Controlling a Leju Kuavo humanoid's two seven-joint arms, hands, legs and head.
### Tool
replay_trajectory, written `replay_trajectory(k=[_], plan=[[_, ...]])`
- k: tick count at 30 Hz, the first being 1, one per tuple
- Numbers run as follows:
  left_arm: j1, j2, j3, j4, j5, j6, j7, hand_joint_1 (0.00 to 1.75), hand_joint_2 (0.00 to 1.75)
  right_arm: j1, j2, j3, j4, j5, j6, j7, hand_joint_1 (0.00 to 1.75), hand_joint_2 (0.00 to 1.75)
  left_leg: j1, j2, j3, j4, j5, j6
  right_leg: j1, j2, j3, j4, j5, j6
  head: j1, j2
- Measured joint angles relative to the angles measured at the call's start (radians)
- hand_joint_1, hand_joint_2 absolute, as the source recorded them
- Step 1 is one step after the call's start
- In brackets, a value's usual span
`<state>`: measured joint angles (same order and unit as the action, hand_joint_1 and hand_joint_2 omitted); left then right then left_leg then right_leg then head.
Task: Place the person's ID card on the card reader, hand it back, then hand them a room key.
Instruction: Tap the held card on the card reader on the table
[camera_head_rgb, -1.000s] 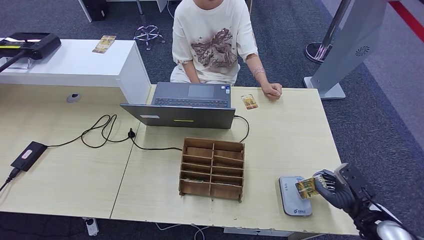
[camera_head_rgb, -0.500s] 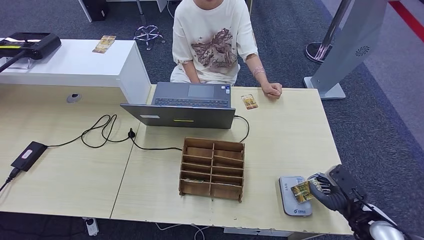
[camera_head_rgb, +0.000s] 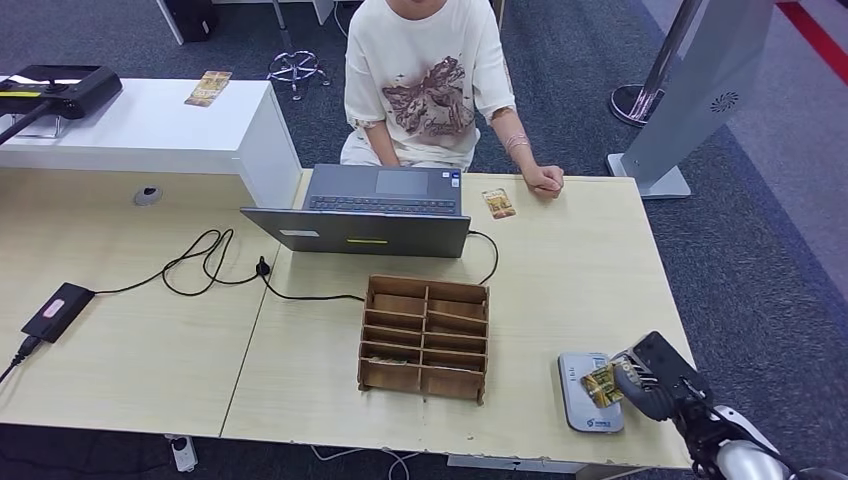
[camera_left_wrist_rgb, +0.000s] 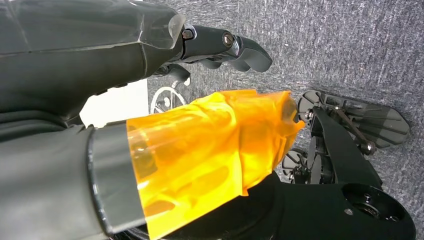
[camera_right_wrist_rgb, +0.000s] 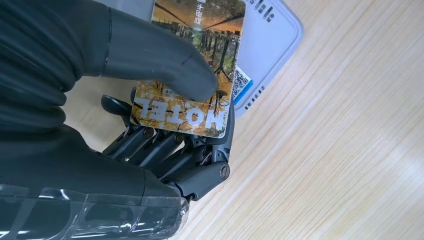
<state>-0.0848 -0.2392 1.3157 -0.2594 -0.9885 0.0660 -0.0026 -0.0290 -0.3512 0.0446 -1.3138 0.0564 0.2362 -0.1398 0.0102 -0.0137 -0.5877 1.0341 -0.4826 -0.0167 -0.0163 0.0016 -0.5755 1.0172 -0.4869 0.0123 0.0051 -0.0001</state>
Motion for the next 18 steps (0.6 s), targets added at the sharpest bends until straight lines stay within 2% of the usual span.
replay_trajectory(k=[18], plan=[[-0.003,0.000,0.000,0.000,0.004,0.003,0.001,0.00,0.00,-0.041,0.030,0.012,0.038,0.076,0.003,0.001,1.75,1.75,0.000,0.000,0.001,0.000,0.000,0.000,0.000,0.000,0.001,0.000,0.000,0.000,0.000,0.000]])
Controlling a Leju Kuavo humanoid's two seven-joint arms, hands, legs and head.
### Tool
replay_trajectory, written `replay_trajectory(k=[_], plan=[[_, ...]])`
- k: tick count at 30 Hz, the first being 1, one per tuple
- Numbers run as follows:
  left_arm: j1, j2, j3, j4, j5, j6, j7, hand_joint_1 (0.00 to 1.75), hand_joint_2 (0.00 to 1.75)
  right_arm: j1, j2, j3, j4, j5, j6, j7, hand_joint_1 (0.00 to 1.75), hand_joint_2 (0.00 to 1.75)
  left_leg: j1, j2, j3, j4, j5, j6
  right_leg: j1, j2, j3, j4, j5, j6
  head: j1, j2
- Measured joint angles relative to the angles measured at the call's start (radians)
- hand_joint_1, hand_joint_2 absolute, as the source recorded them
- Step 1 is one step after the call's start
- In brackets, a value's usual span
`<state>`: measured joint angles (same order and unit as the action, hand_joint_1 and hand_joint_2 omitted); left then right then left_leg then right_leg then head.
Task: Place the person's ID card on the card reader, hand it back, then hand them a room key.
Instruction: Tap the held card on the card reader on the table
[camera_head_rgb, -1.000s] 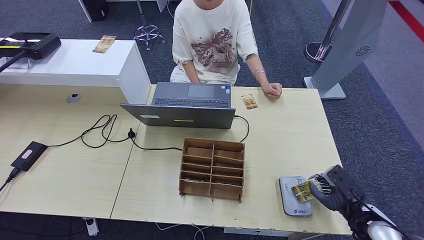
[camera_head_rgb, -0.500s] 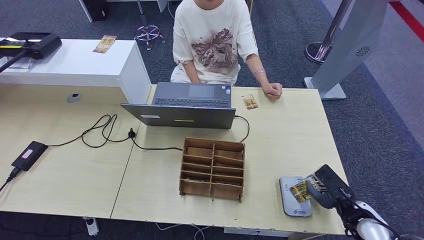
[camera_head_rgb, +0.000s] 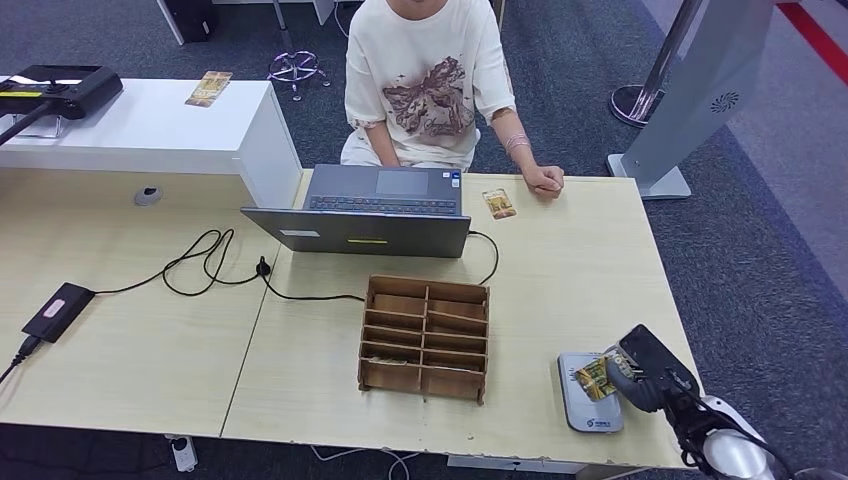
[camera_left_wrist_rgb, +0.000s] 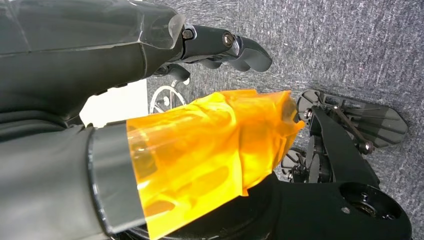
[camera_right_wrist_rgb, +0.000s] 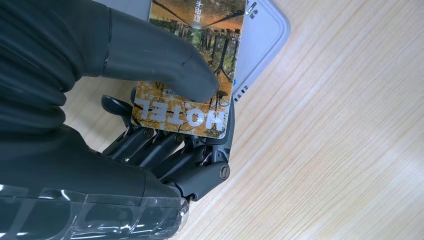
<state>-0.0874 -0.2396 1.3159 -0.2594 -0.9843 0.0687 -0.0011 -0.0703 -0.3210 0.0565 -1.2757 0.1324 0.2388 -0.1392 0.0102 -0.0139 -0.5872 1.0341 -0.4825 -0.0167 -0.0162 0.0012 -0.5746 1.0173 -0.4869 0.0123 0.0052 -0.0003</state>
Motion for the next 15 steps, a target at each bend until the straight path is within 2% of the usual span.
replay_trajectory(k=[15], plan=[[0.000,0.000,0.001,0.000,0.006,0.001,0.000,0.00,0.00,-0.028,0.008,-0.001,0.011,0.013,-0.002,-0.006,1.75,1.75,0.000,0.000,0.000,0.000,0.000,0.000,0.000,0.000,0.000,0.000,0.000,0.000,0.000,0.000]])
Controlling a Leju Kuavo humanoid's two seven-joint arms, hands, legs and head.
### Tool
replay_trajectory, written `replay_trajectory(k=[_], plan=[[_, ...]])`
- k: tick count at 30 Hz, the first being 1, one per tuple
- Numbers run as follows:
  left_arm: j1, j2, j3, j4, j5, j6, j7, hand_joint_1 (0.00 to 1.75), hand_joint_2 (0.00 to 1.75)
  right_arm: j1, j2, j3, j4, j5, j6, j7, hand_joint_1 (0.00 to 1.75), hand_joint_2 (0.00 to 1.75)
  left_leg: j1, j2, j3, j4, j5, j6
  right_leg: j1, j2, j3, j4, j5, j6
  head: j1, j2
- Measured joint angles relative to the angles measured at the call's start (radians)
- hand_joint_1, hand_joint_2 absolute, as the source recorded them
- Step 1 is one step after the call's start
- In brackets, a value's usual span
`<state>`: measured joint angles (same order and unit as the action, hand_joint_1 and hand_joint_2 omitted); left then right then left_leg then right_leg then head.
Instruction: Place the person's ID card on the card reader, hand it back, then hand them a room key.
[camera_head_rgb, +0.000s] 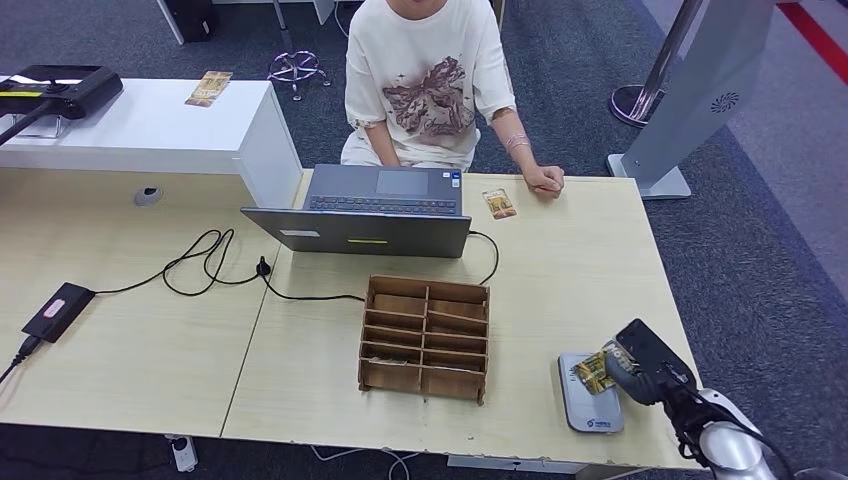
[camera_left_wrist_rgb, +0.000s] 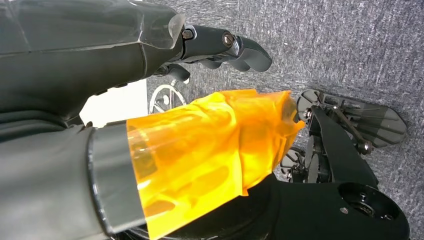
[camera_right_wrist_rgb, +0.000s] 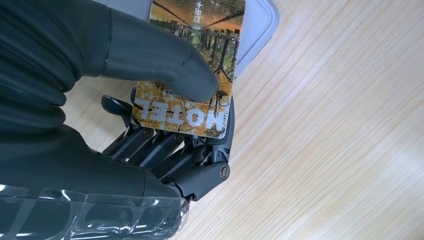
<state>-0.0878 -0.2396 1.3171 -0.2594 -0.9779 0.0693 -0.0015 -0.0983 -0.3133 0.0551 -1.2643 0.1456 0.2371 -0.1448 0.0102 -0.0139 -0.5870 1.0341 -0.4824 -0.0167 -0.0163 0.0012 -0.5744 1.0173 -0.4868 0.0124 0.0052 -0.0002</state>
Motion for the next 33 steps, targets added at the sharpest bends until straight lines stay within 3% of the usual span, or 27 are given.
replay_trajectory(k=[9,20,33], plan=[[0.000,0.000,0.001,0.000,0.001,0.002,-0.001,0.00,0.00,-0.003,-0.001,-0.013,-0.021,-0.019,0.020,-0.004,1.75,1.75,0.000,0.000,0.000,0.000,0.000,0.000,0.000,0.000,0.000,0.000,0.000,0.000,0.000,0.000],[0.000,0.000,0.007,0.000,0.004,0.002,-0.003,0.00,0.00,-0.029,-0.046,-0.026,-0.071,-0.178,0.094,-0.006,1.75,1.75,0.000,0.000,0.000,0.000,0.000,0.000,0.000,0.000,0.000,0.000,0.000,0.000,0.000,0.000],[0.000,-0.001,0.008,0.000,0.004,0.003,-0.006,0.00,0.00,-0.112,-0.075,-0.002,-0.101,-0.207,0.080,-0.006,1.75,1.75,0.000,0.000,0.000,0.000,0.000,0.000,0.000,0.000,0.000,0.000,0.000,0.000,0.000,0.000]])
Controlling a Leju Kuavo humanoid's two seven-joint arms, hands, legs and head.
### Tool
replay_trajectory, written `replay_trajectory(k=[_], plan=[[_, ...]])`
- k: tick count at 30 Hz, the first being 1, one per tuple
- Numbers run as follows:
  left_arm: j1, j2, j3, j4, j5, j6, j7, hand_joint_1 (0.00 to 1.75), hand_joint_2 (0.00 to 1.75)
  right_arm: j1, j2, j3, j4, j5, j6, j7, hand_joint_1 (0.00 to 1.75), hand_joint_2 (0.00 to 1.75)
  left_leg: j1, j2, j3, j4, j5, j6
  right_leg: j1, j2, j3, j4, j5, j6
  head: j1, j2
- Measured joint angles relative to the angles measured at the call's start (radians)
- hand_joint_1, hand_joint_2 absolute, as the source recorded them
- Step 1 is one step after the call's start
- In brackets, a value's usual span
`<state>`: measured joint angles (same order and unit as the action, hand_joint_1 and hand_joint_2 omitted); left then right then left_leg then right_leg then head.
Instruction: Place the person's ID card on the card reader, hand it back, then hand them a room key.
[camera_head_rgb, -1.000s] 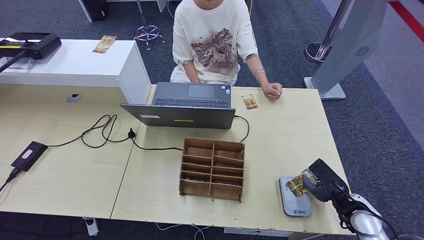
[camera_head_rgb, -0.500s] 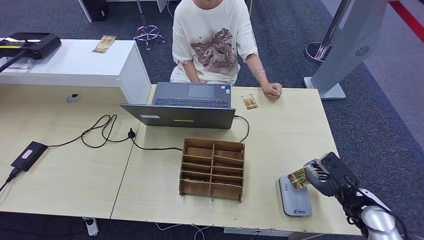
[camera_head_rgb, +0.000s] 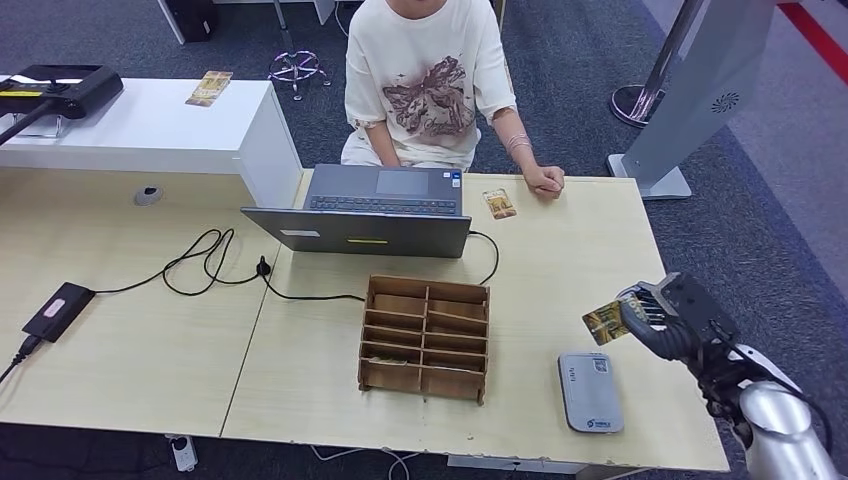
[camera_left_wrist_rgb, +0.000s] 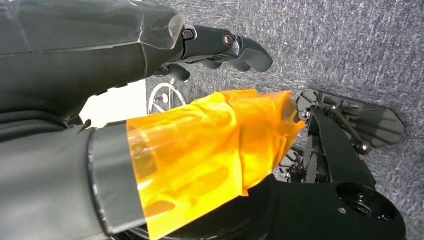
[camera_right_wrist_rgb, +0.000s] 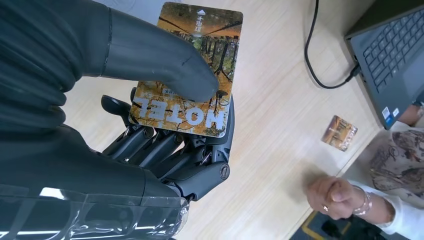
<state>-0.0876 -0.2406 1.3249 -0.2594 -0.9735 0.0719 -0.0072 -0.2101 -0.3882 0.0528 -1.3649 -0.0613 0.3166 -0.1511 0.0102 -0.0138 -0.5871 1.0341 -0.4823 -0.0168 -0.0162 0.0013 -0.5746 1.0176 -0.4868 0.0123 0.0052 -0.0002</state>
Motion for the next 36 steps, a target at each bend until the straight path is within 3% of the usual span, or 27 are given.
replay_trajectory(k=[9,21,28,36], plan=[[-0.002,-0.001,0.000,0.000,0.003,0.003,0.000,0.00,0.00,-0.105,0.045,0.059,-0.011,0.176,-0.115,-0.003,1.75,1.75,0.000,0.000,0.000,0.000,0.001,0.000,0.000,0.000,0.000,0.001,0.000,0.000,0.000,0.000],[-0.002,-0.001,0.000,0.000,0.000,0.002,0.000,0.00,0.00,-0.249,0.105,0.106,-0.006,0.302,-0.146,0.009,1.75,1.75,0.000,0.000,0.000,0.000,0.001,-0.001,0.000,0.000,0.000,0.001,0.000,0.000,0.000,0.000],[-0.002,0.000,0.000,0.000,-0.005,-0.002,0.000,0.00,0.00,-0.345,0.138,0.131,0.020,0.485,-0.221,0.022,1.75,1.75,0.000,0.000,0.000,0.000,0.001,-0.001,0.000,0.000,0.000,0.001,0.000,0.000,0.000,0.000],[-0.002,0.000,-0.001,0.000,-0.016,-0.007,0.000,0.00,0.00,-0.369,0.184,0.130,-0.001,0.738,-0.286,0.054,1.75,1.75,0.000,0.000,0.000,0.000,0.001,-0.001,0.000,0.000,0.000,0.001,0.000,0.000,0.000,0.000]])
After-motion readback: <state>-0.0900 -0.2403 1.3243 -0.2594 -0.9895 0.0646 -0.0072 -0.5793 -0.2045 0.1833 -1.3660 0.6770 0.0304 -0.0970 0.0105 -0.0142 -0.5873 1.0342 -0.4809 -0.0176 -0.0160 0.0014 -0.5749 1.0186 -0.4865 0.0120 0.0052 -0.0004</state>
